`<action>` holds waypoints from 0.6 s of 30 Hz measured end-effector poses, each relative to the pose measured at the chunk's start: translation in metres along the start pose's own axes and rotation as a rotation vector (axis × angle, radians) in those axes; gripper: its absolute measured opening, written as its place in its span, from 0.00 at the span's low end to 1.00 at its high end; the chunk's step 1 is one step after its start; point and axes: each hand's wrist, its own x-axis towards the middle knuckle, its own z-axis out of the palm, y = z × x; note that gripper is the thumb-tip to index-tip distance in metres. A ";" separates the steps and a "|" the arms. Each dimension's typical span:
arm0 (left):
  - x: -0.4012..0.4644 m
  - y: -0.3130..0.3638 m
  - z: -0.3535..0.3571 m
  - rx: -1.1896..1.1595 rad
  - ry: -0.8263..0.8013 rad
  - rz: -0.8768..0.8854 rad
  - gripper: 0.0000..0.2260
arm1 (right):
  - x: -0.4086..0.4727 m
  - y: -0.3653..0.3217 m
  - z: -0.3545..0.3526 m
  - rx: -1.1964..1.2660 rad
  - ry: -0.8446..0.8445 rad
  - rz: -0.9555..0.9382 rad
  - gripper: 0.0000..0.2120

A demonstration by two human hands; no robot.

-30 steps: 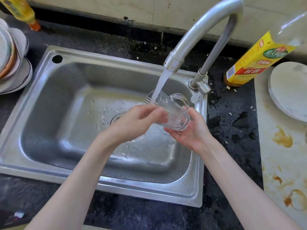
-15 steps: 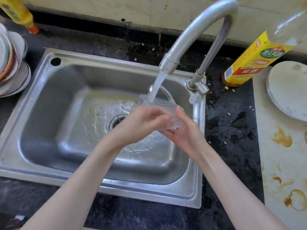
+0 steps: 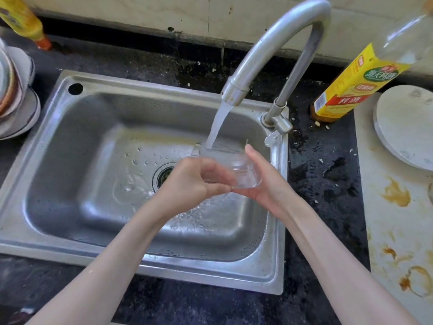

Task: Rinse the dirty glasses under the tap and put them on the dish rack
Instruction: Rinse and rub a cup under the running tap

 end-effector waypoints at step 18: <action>-0.005 0.001 -0.012 0.619 0.130 0.356 0.04 | 0.007 0.006 0.004 0.181 -0.044 0.156 0.32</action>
